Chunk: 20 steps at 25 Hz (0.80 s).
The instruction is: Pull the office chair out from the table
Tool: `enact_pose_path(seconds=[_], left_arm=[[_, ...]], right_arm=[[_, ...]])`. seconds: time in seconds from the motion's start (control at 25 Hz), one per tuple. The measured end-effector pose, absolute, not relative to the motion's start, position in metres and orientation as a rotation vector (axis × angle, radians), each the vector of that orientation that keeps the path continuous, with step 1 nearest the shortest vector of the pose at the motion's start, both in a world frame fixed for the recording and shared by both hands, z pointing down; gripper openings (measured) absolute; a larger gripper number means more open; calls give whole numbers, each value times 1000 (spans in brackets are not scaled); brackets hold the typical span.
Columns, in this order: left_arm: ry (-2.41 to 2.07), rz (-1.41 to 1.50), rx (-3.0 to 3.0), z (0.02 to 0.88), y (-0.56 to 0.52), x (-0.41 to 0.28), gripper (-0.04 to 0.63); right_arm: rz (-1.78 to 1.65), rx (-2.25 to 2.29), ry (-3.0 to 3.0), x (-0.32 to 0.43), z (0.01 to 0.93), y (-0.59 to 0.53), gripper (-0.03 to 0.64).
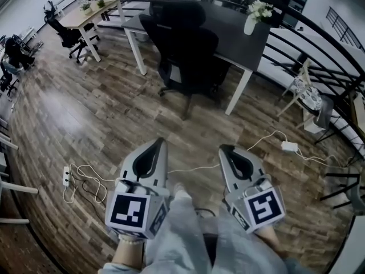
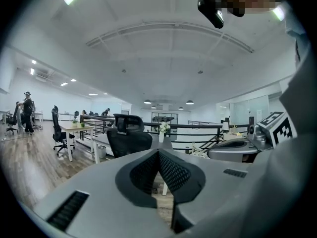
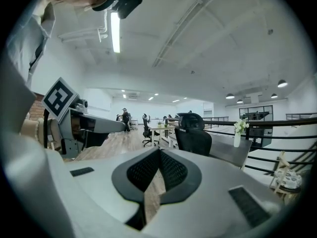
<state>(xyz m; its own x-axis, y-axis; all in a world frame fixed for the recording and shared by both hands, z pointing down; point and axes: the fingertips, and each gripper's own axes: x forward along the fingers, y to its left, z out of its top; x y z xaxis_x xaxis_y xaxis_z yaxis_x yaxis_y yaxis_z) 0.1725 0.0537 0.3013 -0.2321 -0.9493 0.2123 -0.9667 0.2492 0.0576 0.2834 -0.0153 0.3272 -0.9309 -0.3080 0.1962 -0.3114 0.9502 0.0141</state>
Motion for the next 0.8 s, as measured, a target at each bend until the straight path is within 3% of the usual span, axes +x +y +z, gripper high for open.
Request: enact_pose_path(seconds=[0.44,0.8], left_arm=[[-2362,100,1774,294,22,66,12],[-2399,102,1759,293,20,25,12]], right_arm=[[-3,447,-2924,177,320,-56,3],[-11,450,-2941,139,321,-66,3]])
